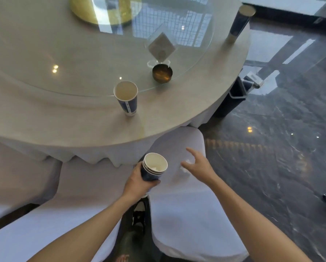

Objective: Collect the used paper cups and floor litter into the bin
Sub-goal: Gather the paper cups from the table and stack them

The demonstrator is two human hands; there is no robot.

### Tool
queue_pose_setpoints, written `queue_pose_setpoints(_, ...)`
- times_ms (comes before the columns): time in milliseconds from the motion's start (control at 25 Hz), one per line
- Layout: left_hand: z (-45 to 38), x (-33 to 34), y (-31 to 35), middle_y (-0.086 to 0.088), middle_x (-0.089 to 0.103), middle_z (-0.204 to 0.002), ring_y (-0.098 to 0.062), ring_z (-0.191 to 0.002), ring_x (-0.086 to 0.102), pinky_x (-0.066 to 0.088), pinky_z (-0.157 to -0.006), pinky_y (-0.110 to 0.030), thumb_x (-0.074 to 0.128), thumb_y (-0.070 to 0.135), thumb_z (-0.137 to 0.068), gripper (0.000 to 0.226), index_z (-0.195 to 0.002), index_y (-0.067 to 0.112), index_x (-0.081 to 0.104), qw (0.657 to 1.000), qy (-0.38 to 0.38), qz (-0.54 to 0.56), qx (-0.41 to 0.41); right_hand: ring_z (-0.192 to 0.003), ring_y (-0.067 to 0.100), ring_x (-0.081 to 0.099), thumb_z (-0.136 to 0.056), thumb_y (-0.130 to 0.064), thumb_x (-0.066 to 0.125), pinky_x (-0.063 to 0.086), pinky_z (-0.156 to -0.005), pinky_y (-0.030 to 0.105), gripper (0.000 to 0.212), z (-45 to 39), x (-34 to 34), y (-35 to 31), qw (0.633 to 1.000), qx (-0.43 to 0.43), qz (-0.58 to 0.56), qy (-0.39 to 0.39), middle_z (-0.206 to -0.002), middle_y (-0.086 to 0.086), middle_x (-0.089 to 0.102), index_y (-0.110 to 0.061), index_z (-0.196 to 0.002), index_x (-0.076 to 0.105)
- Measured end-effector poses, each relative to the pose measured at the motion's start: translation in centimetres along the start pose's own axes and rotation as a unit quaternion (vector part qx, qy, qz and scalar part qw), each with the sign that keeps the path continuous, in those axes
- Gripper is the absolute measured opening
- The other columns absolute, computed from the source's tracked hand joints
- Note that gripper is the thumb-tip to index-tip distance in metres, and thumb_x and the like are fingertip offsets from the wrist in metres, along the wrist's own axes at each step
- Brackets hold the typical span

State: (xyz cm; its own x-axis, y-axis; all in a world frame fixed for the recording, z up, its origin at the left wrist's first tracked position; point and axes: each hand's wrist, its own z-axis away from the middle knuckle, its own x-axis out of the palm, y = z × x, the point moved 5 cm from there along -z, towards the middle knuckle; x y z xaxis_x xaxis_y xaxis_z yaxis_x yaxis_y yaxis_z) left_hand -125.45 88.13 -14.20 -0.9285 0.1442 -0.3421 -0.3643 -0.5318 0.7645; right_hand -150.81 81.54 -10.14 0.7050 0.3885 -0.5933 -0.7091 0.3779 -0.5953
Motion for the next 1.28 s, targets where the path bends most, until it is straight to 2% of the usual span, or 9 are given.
queue_pose_setpoints(200, -2.0, 3.4, -2.6, 0.014, 0.07, -0.125, -0.003, -0.112, 0.066, 0.049, -0.082, -0.011, 0.098, 0.021, -0.067, 0.079, -0.135, 0.029, 0.058, 0.999, 0.003, 0.02, -0.037, -0.159, 0.038, -0.001, -0.093, -0.047, 0.069, 0.023, -0.12, 0.063, 0.09, -9.5, 2.6, 9.1, 0.966, 0.037, 0.245, -0.077, -0.175, 0.005, -0.001, -0.038, -0.164, 0.013)
queue_pose_setpoints(440, -5.8, 7.5, -6.1, 0.022, 0.068, -0.126, 0.004, -0.118, 0.062, 0.049, -0.084, -0.006, 0.098, 0.026, -0.067, 0.073, -0.126, 0.045, 0.057, 0.999, 0.006, 0.017, -0.048, -0.157, 0.046, -0.012, -0.095, -0.041, 0.07, 0.018, -0.118, 0.074, 0.093, -18.4, 10.7, 16.8, 0.946, 0.013, 0.304, -0.11, -0.173, 0.007, -0.018, -0.039, -0.163, 0.007)
queue_pose_setpoints(600, -6.7, 8.8, -7.8, 0.023, 0.069, -0.127, 0.006, -0.12, 0.062, 0.049, -0.084, -0.002, 0.097, 0.024, -0.069, 0.077, -0.133, 0.038, 0.058, 0.997, -0.007, 0.015, -0.073, -0.156, 0.048, -0.016, -0.094, -0.037, 0.069, 0.018, -0.116, 0.075, 0.097, -20.1, 15.1, 20.9, 0.926, 0.025, 0.354, -0.131, -0.171, 0.011, -0.024, -0.04, -0.162, 0.0)
queue_pose_setpoints(680, -7.1, 8.7, -8.1, 0.025, 0.069, -0.125, 0.007, -0.119, 0.063, 0.049, -0.084, -0.003, 0.097, 0.025, -0.068, 0.075, -0.131, 0.039, 0.058, 0.997, -0.01, 0.001, -0.073, -0.155, 0.051, 0.005, -0.094, -0.016, 0.064, 0.035, -0.11, 0.069, 0.085, -19.6, 16.2, 22.3, 0.933, 0.051, 0.327, -0.142, -0.17, 0.015, -0.013, -0.038, -0.158, 0.012)
queue_pose_setpoints(760, -7.4, 8.5, -7.9, 0.023, 0.07, -0.124, 0.005, -0.119, 0.063, 0.05, -0.084, -0.005, 0.097, 0.024, -0.068, 0.074, -0.13, 0.038, 0.059, 0.998, -0.008, -0.002, -0.07, -0.137, 0.045, 0.038, -0.091, 0.002, 0.053, 0.053, -0.095, 0.052, 0.067, -18.6, 16.6, 23.2, 0.94, 0.049, 0.298, -0.156, -0.161, 0.018, 0.017, -0.024, -0.149, 0.035)
queue_pose_setpoints(840, -7.8, 8.5, -7.3, 0.02, 0.068, -0.128, 0.002, -0.121, 0.062, 0.05, -0.086, -0.008, 0.097, 0.024, -0.067, 0.079, -0.134, 0.037, 0.057, 0.998, -0.009, -0.011, -0.065, -0.119, 0.04, 0.055, -0.094, 0.001, 0.049, 0.054, -0.091, 0.044, 0.046, -17.7, 16.3, 23.3, 0.939, 0.031, 0.292, -0.181, -0.138, 0.016, 0.044, -0.01, -0.139, 0.051)
queue_pose_setpoints(920, -8.0, 8.3, -6.3, 0.016, 0.066, -0.133, -0.002, -0.124, 0.061, 0.047, -0.088, -0.009, 0.097, 0.025, -0.067, 0.083, -0.137, 0.036, 0.055, 0.998, -0.019, -0.021, -0.057, -0.113, 0.038, 0.061, -0.096, -0.003, 0.044, 0.053, -0.094, 0.042, 0.04, -16.4, 15.0, 21.7, 0.946, 0.032, 0.267, -0.183, -0.129, 0.015, 0.053, -0.006, -0.134, 0.056)
queue_pose_setpoints(1040, -7.5, 7.5, -3.5, 0.011, 0.063, -0.135, -0.008, -0.124, 0.059, 0.044, -0.084, -0.007, 0.096, 0.021, -0.069, 0.081, -0.138, 0.032, 0.053, 0.998, -0.029, -0.047, -0.037, -0.104, 0.036, 0.063, -0.101, -0.014, 0.047, 0.053, -0.088, 0.042, 0.031, -14.3, 10.6, 15.5, 0.982, 0.031, 0.158, -0.097, -0.122, 0.013, 0.062, -0.007, -0.129, 0.056)
queue_pose_setpoints(1280, -5.0, 3.8, 3.6, 0.005, 0.06, -0.135, -0.016, -0.126, 0.059, 0.052, -0.099, -0.034, 0.096, 0.028, -0.063, 0.087, -0.137, 0.033, 0.05, 0.997, -0.021, -0.078, 0.009, -0.086, 0.021, 0.064, -0.093, -0.031, 0.067, 0.055, -0.073, 0.045, 0.02, -6.7, -1.5, -1.5, 0.987, -0.039, -0.136, 0.077, -0.093, -0.007, 0.065, -0.025, -0.107, 0.055)
